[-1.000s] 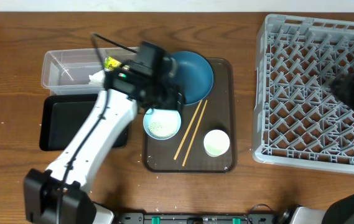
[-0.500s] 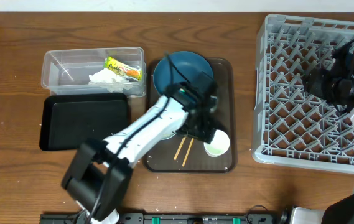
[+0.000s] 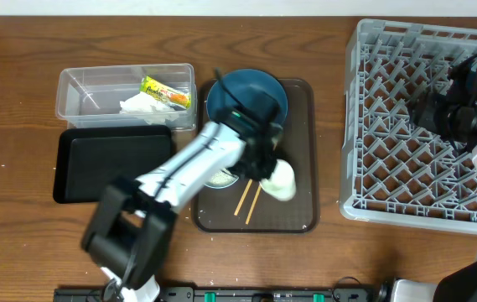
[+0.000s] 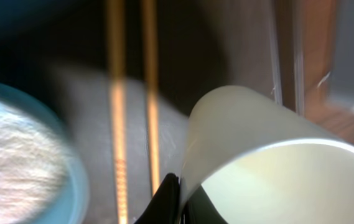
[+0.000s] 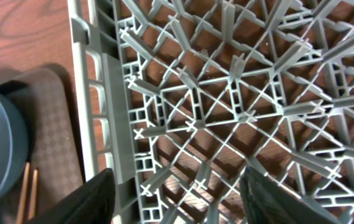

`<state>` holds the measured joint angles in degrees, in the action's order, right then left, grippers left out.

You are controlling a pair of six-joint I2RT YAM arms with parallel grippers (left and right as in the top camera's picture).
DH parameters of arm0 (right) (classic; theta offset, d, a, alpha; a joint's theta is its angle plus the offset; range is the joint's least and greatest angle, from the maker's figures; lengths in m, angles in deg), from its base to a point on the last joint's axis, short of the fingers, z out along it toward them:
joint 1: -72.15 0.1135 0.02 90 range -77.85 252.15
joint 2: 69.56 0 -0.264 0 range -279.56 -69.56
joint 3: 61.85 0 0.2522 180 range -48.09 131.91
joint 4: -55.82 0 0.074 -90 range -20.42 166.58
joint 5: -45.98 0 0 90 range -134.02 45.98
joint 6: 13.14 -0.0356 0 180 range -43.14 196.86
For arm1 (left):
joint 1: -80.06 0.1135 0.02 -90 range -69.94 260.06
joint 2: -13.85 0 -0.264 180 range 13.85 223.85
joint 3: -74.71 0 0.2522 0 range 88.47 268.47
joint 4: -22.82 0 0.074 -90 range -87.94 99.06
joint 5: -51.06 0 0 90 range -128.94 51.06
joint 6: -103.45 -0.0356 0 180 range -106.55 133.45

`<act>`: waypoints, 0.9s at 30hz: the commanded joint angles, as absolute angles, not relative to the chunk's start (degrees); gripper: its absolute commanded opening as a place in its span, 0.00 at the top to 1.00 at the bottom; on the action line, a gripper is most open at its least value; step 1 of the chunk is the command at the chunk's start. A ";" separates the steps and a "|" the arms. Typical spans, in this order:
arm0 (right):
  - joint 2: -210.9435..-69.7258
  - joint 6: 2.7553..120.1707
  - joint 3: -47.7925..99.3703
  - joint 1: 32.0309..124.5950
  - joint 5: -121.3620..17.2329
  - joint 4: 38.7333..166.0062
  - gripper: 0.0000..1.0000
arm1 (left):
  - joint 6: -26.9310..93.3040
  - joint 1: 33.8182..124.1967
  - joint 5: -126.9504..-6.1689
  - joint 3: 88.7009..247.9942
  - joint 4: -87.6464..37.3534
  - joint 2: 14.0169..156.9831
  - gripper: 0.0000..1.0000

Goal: Sort waste into correct bins and load items into the dishwasher rack
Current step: 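Hand the white cup from the left gripper to the right gripper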

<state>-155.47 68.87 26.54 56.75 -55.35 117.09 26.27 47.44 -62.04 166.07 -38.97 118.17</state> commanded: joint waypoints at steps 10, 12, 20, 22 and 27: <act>-156.50 93.53 26.78 60.88 -100.75 114.34 0.15 | 39.58 69.84 -113.64 168.59 -8.68 112.99 0.94; -157.00 96.02 26.78 62.94 -105.36 113.92 0.12 | 41.57 69.86 -116.48 168.59 -5.88 113.20 0.94; -157.35 98.79 26.81 74.13 -111.74 107.43 0.08 | 41.85 66.71 -117.40 168.59 -5.33 113.20 0.94; -157.35 98.79 26.81 76.75 -111.79 105.88 0.09 | 41.83 65.93 -117.38 168.59 -5.33 113.20 0.94; -157.35 98.79 26.81 81.25 -111.72 101.86 0.17 | 41.83 65.18 -117.38 168.59 -5.36 113.20 0.94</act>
